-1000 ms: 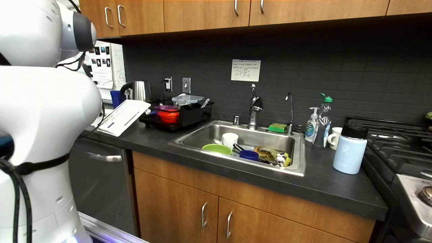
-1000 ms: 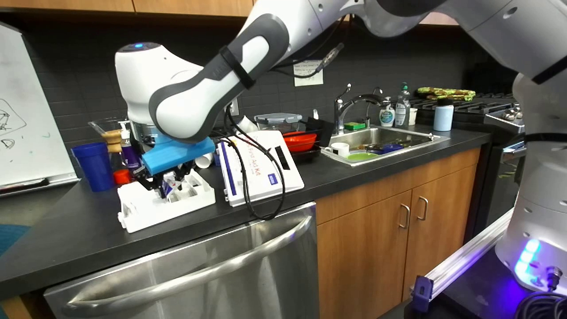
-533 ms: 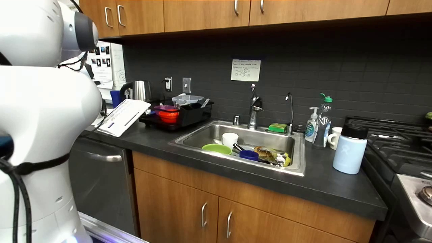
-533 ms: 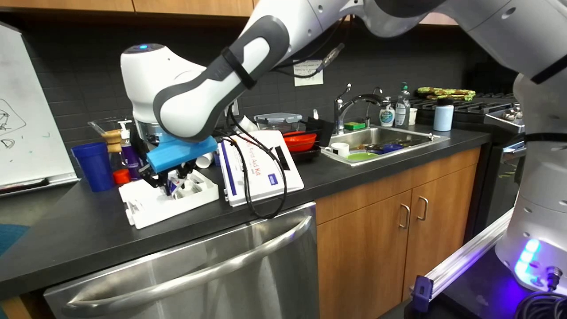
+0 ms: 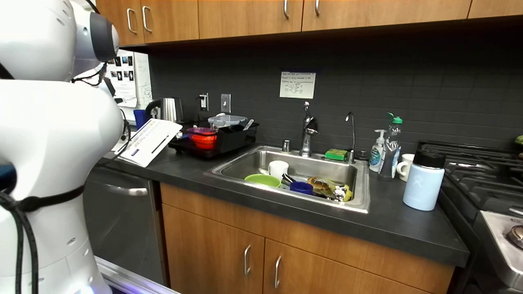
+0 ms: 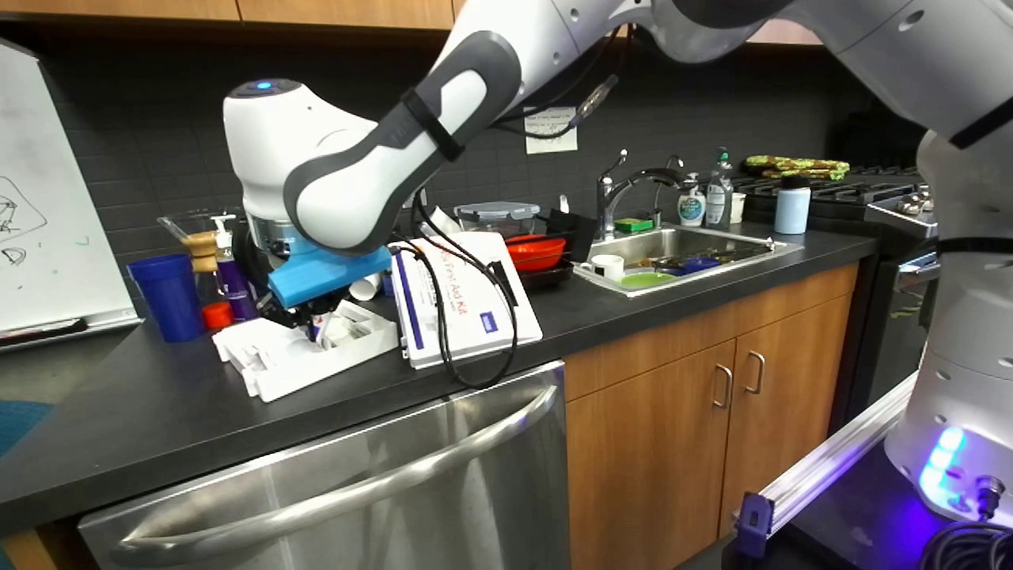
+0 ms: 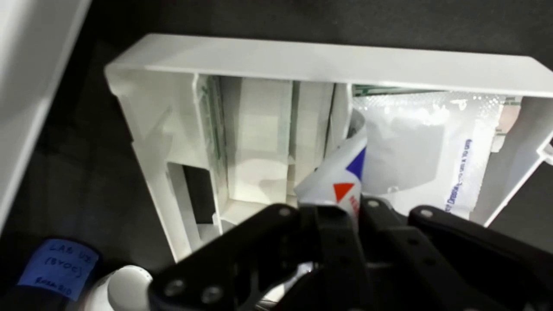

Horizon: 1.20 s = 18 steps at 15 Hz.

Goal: Open the white object and put the white item on the counter

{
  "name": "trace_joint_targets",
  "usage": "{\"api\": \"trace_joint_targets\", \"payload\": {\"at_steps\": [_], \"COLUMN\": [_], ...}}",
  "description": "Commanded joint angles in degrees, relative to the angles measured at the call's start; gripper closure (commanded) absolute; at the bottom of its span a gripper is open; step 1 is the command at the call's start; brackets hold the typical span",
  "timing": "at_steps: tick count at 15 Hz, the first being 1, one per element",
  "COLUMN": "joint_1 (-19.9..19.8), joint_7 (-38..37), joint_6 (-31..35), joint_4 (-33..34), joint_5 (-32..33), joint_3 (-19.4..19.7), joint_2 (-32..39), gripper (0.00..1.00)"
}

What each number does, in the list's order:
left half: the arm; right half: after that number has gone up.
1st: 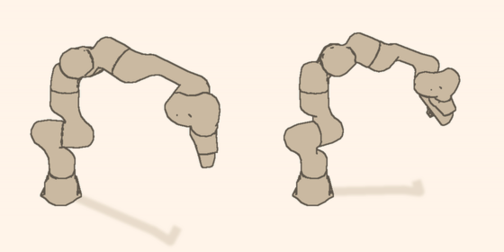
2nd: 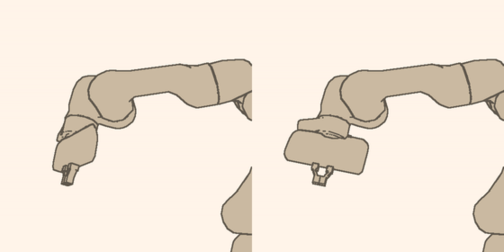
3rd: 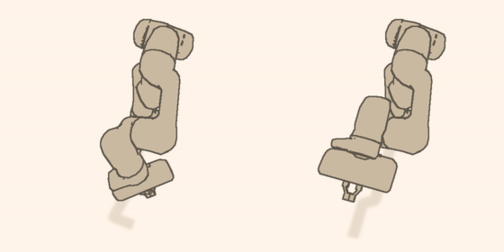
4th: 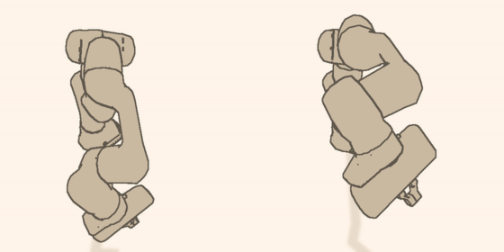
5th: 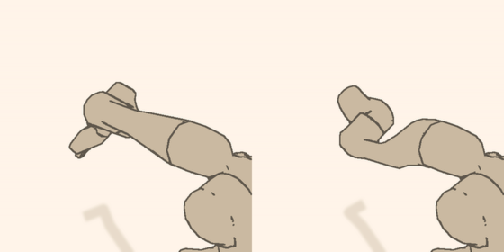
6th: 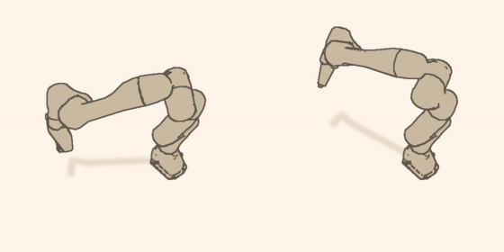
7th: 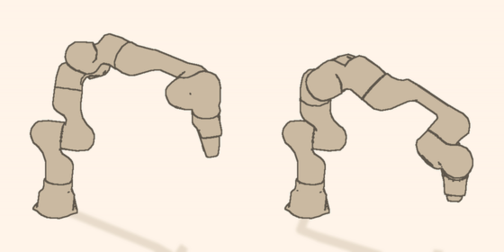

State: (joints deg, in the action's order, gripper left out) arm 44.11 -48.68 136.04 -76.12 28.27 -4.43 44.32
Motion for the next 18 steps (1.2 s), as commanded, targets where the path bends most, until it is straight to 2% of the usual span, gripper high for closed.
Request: {"api": "trace_joint_targets", "payload": {"at_steps": [1,3,6,12,18], "joint_1": [-0.64,-1.16,-2.91,-4.5,-4.12], "joint_7": [-0.65,-0.71,0.25,0.11,-0.44], "joint_6": [1.83,2.68,5.15,7.94,8.87], "joint_4": [-5.38,-6.51,-8.47,-8.81,-10.88], "joint_5": [0.64,-0.47,-4.82,-10.18,-10.19], "joint_3": [0.62,-0.02,-2.94,-7.08,-7.48], "joint_2": [-3.73,-4.7,-7.0,-8.56,-9.67], "gripper": [0.99,0.99,0.99,0.99,0.99]}}
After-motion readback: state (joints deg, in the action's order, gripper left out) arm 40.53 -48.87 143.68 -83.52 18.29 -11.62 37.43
